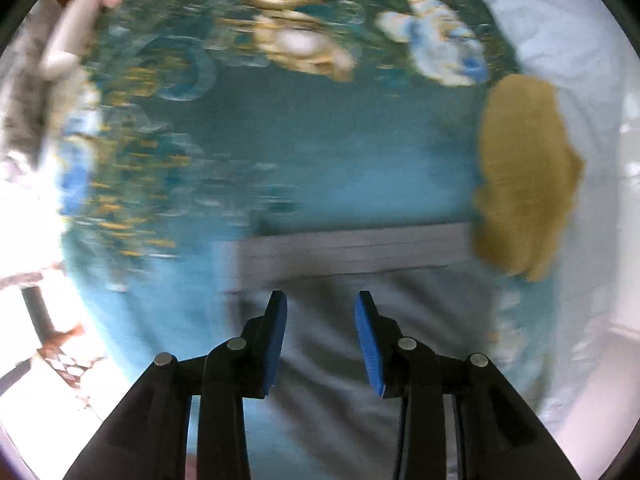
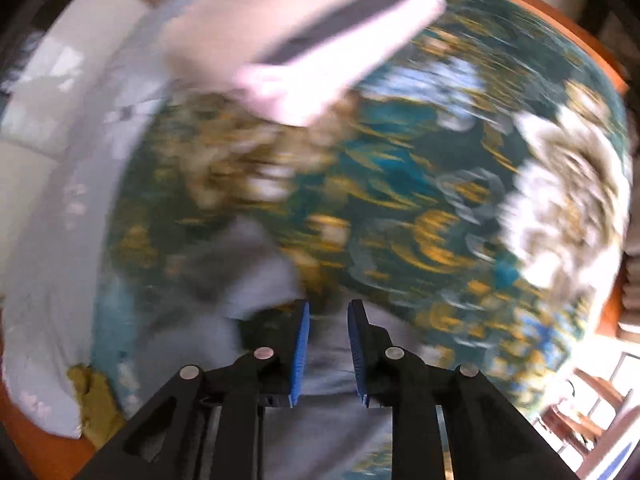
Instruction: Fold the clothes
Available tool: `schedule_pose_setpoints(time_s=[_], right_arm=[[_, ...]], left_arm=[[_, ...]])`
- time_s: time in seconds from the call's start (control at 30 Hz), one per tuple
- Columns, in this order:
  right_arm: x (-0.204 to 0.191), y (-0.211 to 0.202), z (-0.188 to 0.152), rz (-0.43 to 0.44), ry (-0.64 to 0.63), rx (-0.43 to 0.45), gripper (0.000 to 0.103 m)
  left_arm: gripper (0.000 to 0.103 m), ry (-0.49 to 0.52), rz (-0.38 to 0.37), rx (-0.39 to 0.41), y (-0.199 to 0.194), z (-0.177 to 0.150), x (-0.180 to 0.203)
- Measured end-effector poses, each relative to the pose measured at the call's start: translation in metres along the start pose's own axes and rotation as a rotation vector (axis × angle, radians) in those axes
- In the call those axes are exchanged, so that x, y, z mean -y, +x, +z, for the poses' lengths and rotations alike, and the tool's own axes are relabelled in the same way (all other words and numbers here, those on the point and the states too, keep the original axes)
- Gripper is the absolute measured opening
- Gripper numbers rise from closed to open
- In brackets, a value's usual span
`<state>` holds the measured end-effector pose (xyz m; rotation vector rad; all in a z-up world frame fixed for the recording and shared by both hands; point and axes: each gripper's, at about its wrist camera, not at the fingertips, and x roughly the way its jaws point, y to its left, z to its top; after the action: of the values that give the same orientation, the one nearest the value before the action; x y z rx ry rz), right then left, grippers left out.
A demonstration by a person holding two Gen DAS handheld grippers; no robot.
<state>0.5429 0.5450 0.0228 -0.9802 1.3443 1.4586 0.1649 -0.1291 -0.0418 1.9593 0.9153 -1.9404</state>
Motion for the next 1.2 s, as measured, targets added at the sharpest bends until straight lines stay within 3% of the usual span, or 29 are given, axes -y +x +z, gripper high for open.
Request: schedule_pose_setpoints(time_s=[0.17,0.3,0.57,0.83,0.93,1.03,1.1,1.2], right_arm=[[-0.072,0.030,0.013,0.158,0.015,-0.083,0.031],[-0.109,0.066,0.018,0.199,0.078,-0.158,0.039],[-0.122,0.122,0.024,0.057,0.243,-0.196,0.056],[-0.124,0.149,0.040,-0.122,0.294,-0.216,0.057],[-0.124,0.155,0.043,-0.179,0.297,-0.245,0.054],[-0.121,0.159,0.045,-0.224,0.306,-0.274,0.035],[-0.113,0.158,0.045,-0.210,0.324,-0.289,0.020],[-0.103,0.148,0.044,-0.147,0.322,-0.287,0.010]], left_arm=[[0.036,-0.044,-0.136,-0.086,0.028,0.011,0.067],[0.036,-0.113,-0.162,-0.142,0.062,0.009,0.105],[0.040,-0.183,-0.067,-0.169,0.121,0.015,0.136],[0.040,-0.215,0.050,-0.149,0.145,0.023,0.146],[0.038,-0.202,0.091,-0.139,0.146,0.023,0.150],[0.014,-0.183,0.166,-0.136,0.146,0.024,0.151],[0.010,-0.185,0.160,-0.135,0.143,0.024,0.147],[0.006,-0.182,0.115,-0.128,0.133,0.024,0.143]])
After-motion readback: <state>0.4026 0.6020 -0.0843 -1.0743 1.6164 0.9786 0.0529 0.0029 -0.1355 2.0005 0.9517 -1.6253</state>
